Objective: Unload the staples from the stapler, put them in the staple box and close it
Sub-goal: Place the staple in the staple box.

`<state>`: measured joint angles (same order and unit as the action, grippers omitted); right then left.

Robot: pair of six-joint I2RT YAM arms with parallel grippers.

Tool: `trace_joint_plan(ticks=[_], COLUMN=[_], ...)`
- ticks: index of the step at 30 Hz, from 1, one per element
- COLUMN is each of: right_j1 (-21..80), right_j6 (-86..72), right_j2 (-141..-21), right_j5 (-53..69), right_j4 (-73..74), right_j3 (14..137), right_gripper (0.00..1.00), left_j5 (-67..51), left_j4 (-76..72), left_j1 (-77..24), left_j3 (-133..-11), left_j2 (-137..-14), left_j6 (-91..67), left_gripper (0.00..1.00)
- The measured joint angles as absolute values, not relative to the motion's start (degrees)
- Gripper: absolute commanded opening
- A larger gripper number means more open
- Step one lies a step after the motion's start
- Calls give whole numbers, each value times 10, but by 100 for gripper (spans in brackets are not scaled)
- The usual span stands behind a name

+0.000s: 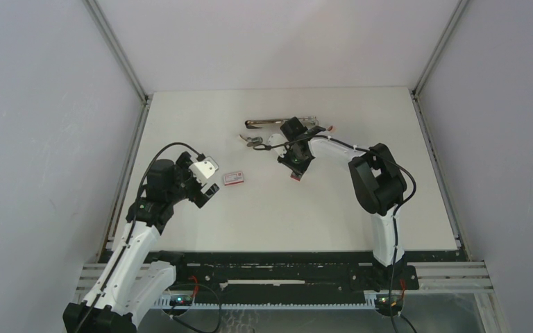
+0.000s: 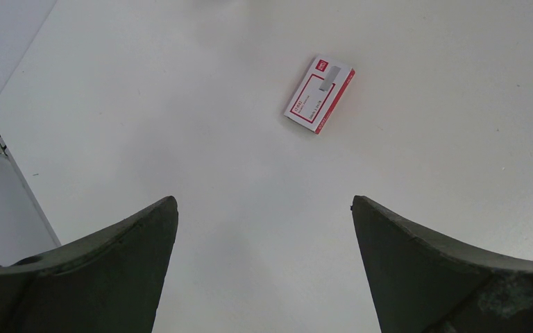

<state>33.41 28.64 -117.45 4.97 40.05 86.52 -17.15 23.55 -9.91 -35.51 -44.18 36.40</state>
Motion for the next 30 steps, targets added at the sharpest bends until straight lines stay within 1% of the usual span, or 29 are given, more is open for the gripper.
trace_joint_plan(ticks=[30], right_j1=[343], right_j6=[288], right_j2=[-1179], right_j5=[41], right_j4=[396], right_j3=[865], right_gripper=[22], left_j5=[-171], left_j4=[234], left_j1=[-99], left_j3=[-355], left_j2=[-442], left_j6=[364], left_gripper=[100])
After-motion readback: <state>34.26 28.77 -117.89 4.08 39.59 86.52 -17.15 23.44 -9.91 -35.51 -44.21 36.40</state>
